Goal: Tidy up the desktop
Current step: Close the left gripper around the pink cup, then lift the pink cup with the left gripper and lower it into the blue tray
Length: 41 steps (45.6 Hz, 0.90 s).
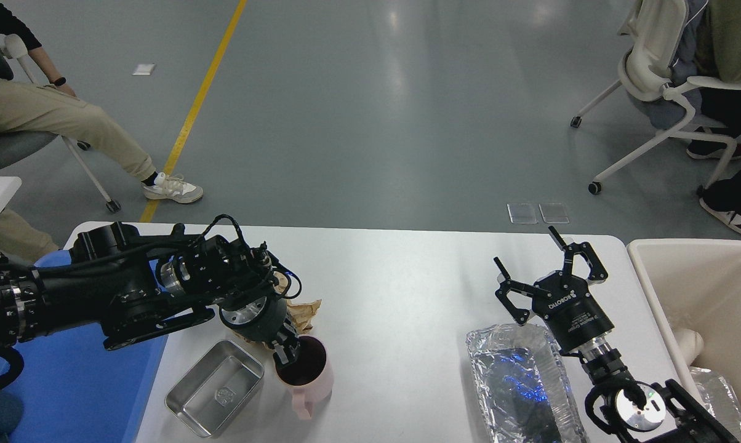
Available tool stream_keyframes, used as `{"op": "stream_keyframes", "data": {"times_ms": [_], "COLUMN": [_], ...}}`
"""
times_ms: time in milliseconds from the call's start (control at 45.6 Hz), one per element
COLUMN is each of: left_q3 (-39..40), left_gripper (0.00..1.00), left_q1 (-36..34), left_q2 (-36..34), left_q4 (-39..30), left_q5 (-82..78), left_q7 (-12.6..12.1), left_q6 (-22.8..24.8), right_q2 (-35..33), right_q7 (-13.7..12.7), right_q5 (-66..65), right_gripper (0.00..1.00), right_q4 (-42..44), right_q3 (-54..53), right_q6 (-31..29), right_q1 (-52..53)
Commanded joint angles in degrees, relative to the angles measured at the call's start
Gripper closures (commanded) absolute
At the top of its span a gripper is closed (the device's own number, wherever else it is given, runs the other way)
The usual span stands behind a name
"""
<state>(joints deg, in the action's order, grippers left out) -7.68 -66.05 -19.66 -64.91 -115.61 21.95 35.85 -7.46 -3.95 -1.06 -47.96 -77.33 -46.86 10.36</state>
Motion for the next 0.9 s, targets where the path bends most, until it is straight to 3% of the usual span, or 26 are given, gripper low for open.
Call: {"op": "stream_keyframes", "data": {"times_ms": [0,548,724,878], "left_q3": [2.1,17.2,23.1,25.5], "left_gripper": [0.98,0.97,0.96,0.96], "left_q1": [-1.9,-12.6,-12.6,-12.6], "left_q2": [0.0,-7.6,-12.9,-21.9], "left_q4": [-2.1,-17.4,-23.4,-27.8], "left_q5": [0.0,0.2,0.2,0.2], "left_q7": [0.0,2.7,2.7,3.8], "left_q6": [1.9,18.9,19.1,19.1], "right_q2": [0.0,0.4,0.3,-0.1], "right_q7": [0.0,0.0,0.0,0.1], "right_q5": [0.0,0.0,0.0,0.0], "right_gripper": [0.00,0.00,0.00,0.00], "right_q4": [0.1,0.1,0.2,0.2], "right_q3": [0.1,0.2,0.2,0.1], "right_q6": [0.1,0.2,0.2,0.2], "right_q1": [0.1,0.4,0.4,0.4]}}
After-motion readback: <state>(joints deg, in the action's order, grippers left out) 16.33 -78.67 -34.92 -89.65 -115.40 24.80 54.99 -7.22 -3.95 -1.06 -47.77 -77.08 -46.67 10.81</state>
